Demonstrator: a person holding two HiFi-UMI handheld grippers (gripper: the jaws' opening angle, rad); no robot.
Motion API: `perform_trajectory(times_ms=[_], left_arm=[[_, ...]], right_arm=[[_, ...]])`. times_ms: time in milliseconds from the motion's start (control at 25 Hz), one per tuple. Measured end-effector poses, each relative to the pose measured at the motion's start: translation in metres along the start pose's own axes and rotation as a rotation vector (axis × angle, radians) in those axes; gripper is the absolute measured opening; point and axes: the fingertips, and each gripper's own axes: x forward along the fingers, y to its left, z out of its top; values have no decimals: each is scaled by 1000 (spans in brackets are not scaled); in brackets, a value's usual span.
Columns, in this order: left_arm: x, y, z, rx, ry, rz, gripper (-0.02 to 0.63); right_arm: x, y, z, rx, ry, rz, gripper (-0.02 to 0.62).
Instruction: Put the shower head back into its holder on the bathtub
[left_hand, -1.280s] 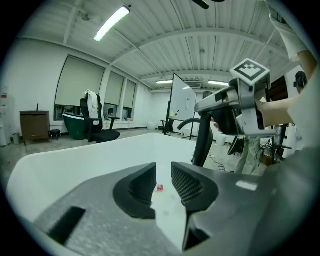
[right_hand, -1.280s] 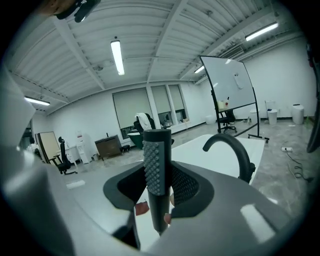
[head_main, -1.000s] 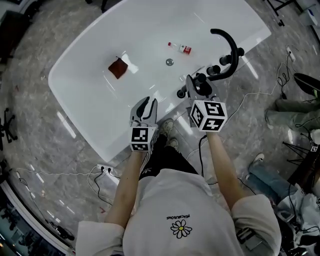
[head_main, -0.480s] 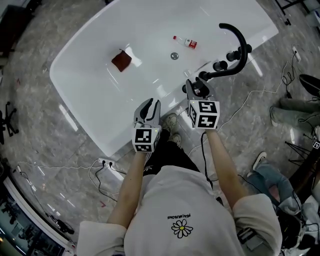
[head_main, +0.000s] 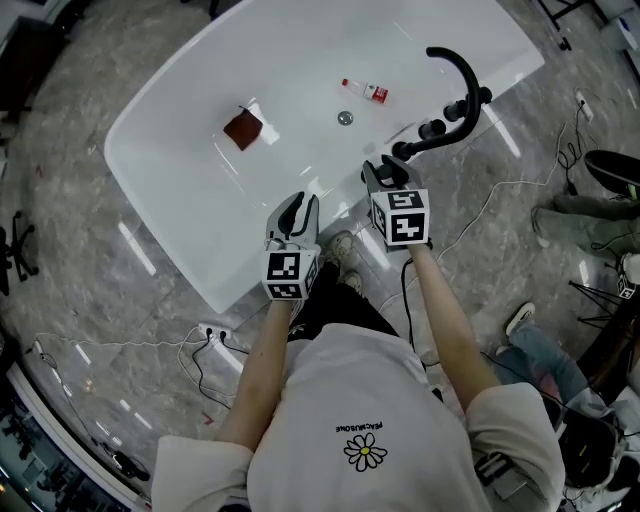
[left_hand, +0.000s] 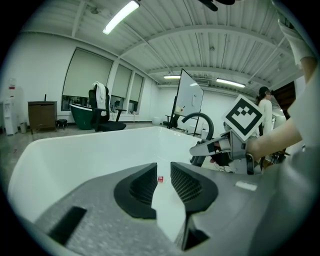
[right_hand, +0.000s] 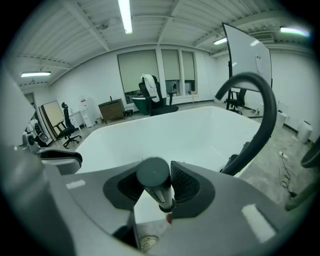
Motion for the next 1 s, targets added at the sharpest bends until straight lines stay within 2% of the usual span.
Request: perform_trajectory(times_ms=[120, 240, 320, 400, 520, 640, 720, 1000], left_arm=[[-5, -9, 33, -2, -77, -11, 83], [-6, -26, 87, 20, -175, -32, 62], [-11, -40, 134, 71, -256, -53, 41], [-22, -53, 181, 141, -328, -64, -2], [-48, -75, 232, 185, -444, -104, -2], [-77, -92, 244, 165, -505, -118, -2], [-87, -100, 243, 160, -517, -112, -2], [-100, -129, 227, 165, -487, -112, -2]], right_arm=[[-39, 1, 34, 39, -105, -25, 133], [-92, -4, 77, 125, -246, -59, 58], [-129, -8, 109, 170, -343, -84, 3], [-167, -9, 142, 219, -452, -90, 3], [-223, -14, 172, 302, -612, -100, 3], [-265, -19, 169, 380, -681, -95, 3], [-282, -21, 160, 392, -696, -99, 3], [-298, -9, 130, 274, -641, -120, 3]])
